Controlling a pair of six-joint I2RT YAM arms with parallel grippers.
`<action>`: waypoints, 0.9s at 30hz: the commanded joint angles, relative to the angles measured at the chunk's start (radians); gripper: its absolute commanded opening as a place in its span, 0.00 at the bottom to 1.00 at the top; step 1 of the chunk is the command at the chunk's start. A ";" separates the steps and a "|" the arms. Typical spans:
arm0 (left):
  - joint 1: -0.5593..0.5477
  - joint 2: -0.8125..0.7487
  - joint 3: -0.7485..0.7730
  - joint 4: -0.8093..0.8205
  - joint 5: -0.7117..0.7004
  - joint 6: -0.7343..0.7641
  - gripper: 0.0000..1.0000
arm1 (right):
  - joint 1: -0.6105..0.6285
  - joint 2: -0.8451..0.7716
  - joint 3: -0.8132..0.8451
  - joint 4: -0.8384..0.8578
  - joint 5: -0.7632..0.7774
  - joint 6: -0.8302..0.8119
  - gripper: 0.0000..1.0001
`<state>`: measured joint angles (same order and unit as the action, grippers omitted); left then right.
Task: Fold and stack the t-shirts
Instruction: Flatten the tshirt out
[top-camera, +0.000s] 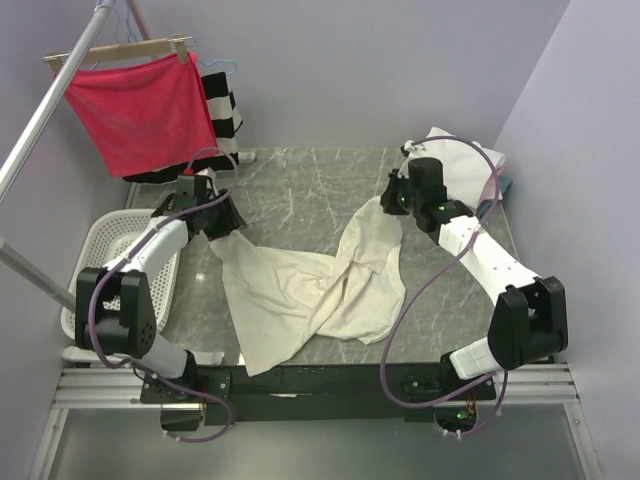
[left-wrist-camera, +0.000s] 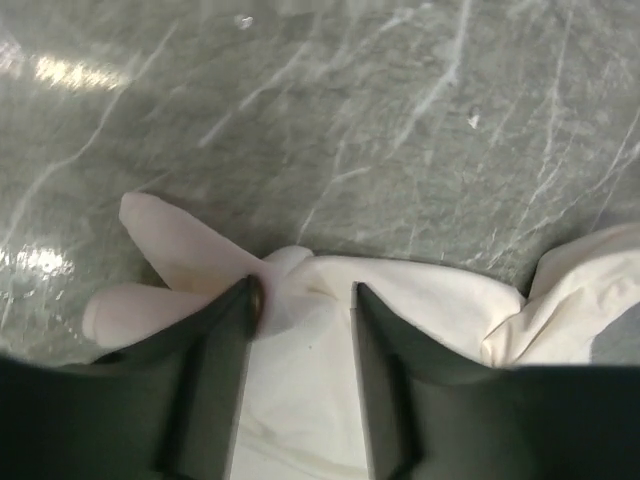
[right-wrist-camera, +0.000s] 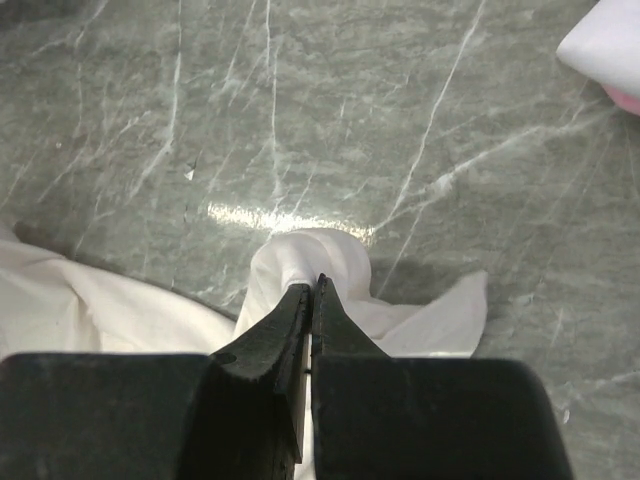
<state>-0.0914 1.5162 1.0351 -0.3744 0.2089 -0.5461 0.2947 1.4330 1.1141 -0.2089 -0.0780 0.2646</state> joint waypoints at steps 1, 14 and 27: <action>-0.080 -0.071 0.045 0.051 -0.017 0.037 0.65 | -0.015 0.015 0.073 0.098 -0.005 -0.005 0.00; -0.266 -0.470 -0.193 -0.130 0.101 -0.024 0.79 | -0.045 0.063 0.089 0.088 -0.037 -0.007 0.00; -0.755 -0.455 -0.440 -0.029 -0.192 -0.285 0.75 | -0.043 0.047 0.055 0.095 -0.108 0.022 0.00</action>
<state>-0.7532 0.9611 0.6075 -0.4694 0.1699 -0.7387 0.2565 1.5078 1.1591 -0.1612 -0.1581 0.2733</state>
